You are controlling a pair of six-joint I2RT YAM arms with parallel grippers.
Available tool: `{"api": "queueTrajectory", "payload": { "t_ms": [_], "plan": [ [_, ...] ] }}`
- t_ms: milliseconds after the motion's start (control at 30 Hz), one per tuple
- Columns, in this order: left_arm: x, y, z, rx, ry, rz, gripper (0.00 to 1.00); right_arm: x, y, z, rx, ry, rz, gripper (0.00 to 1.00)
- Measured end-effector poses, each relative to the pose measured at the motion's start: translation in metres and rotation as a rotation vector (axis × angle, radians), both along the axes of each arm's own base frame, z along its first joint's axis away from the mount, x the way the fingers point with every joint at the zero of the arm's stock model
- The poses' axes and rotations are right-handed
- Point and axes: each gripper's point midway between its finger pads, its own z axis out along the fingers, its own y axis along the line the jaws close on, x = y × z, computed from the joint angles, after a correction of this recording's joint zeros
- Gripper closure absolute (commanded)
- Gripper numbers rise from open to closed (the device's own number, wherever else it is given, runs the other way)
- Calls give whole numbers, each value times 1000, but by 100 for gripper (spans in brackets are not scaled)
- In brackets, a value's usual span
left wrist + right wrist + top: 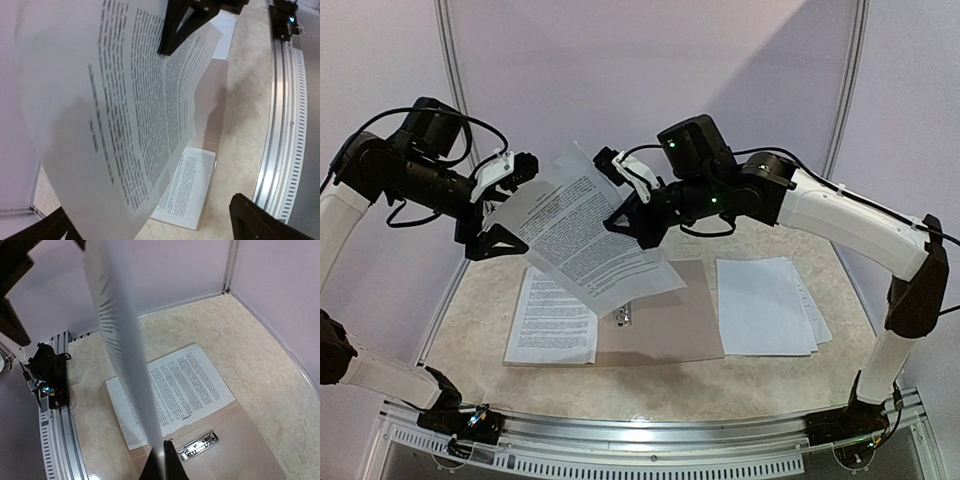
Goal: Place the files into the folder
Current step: Insert the folder to form pockets on the folder.
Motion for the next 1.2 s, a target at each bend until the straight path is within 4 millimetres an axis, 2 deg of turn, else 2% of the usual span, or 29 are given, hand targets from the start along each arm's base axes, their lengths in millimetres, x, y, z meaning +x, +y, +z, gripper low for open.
{"api": "queueTrajectory", "payload": {
  "t_ms": [100,267,300,333,467,533,633,700,767,867,1033,1200],
  "plan": [
    [14,22,-17,9,56,143,0,30,-1,-18,37,107,-92,100],
    [53,79,-56,14,185,488,1,68,12,-45,130,262,-171,100],
    [60,94,-71,8,231,579,2,75,16,-49,159,296,-179,100],
    [61,98,-75,10,245,604,3,80,20,-53,184,327,-185,100],
    [70,139,-127,-23,417,865,10,96,34,-75,258,441,-206,100],
    [68,150,-155,-21,508,955,13,104,39,-93,270,500,-226,100],
    [60,154,-203,11,667,1046,16,108,40,-131,253,584,-266,100],
    [57,154,-223,30,757,1085,18,107,34,-163,222,641,-302,100],
    [60,152,-238,32,821,1117,18,104,25,-191,185,690,-340,100],
    [61,150,-252,25,873,1153,18,104,13,-214,163,727,-381,100],
    [66,147,-268,11,931,1200,19,113,2,-222,187,742,-416,100],
    [64,146,-292,33,1006,1236,20,122,1,-206,234,721,-416,100]
  ]
}}
